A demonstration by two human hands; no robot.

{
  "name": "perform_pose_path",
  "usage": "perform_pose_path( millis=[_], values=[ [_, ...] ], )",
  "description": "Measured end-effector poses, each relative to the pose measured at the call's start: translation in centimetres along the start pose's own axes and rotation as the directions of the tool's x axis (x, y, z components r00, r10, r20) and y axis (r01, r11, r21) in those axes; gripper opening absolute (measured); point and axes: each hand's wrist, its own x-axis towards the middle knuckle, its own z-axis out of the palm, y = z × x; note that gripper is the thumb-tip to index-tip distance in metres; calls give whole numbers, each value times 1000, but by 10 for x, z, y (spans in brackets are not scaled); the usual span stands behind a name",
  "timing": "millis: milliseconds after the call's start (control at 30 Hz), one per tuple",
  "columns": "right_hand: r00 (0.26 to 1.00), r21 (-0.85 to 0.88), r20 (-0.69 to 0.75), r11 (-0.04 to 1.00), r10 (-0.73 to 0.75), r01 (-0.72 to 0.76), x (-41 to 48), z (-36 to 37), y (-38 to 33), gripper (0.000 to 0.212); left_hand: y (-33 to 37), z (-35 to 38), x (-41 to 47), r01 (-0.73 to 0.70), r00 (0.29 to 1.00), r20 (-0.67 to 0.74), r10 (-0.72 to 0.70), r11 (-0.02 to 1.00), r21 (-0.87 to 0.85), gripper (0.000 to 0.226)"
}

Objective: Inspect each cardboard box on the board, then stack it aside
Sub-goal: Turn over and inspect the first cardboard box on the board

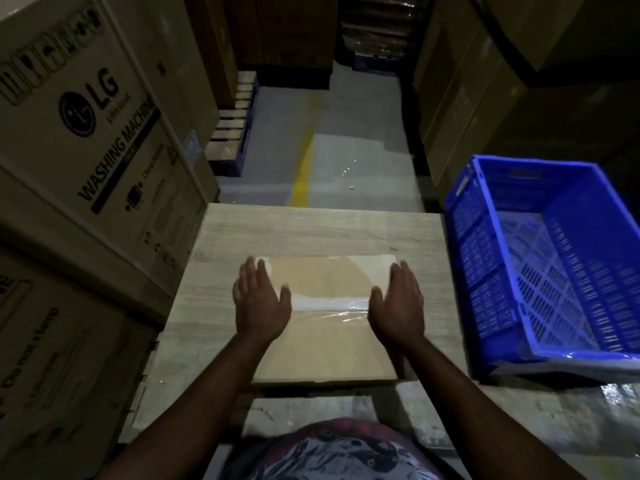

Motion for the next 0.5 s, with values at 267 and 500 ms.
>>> perform_pose_path(
  millis=[267,500],
  values=[
    [957,236,181,935,225,-264,-1,-16,6,47,2,-5,7,202,979,72,-190,953,-227,71],
    [971,334,164,916,175,-221,12,-43,7,45,8,-23,11,267,962,143,-231,900,-346,73]
  ],
)
